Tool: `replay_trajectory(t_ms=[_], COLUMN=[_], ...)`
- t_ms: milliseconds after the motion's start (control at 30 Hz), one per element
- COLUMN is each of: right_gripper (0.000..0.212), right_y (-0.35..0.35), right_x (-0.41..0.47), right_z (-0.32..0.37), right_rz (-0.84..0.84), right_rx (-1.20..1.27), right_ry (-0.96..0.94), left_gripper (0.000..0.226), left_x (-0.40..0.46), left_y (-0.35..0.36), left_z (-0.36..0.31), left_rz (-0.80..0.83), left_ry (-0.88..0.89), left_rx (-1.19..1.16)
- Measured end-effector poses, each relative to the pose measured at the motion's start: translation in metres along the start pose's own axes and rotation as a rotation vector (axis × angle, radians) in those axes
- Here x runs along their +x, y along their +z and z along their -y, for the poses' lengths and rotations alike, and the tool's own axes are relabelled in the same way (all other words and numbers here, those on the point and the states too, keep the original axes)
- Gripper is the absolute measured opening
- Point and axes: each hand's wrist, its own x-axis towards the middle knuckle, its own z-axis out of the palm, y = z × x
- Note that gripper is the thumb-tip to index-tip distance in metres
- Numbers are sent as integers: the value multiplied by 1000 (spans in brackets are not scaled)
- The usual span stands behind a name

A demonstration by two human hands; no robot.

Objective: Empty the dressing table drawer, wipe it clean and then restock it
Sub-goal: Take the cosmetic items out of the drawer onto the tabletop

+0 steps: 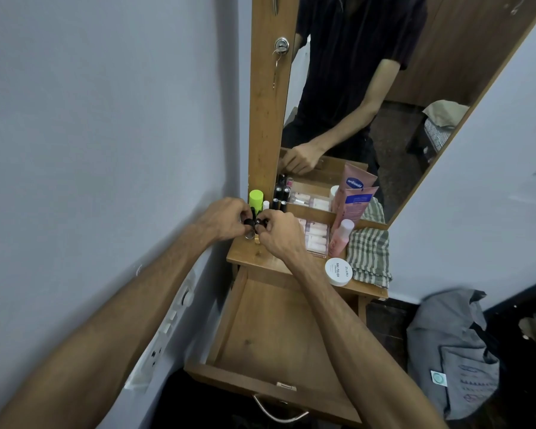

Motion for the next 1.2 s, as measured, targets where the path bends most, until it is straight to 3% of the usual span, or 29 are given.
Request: replay_trajectory(t_ms=[567, 700, 1000, 1200], right_gripper=[34, 31, 23, 18], right_y=[-6, -10, -13, -8], right_x=[-1, -8, -50, -94], right_z=[-7, -8, -21, -34], right_rz=[-70, -87, -83, -112], right_rx=[5, -11, 83, 132], right_ry=[-31, -40, -1, 17], left_gripper=[24, 27, 4, 10], left_x=[5, -1, -33, -63], left_y=[9, 6, 4, 30], left_z=[1, 2, -6, -18], left_rz=[-38, -52, -184, -228], left_ry=[-9, -19, -40, -72], left_rx=[1, -26, -134, -209])
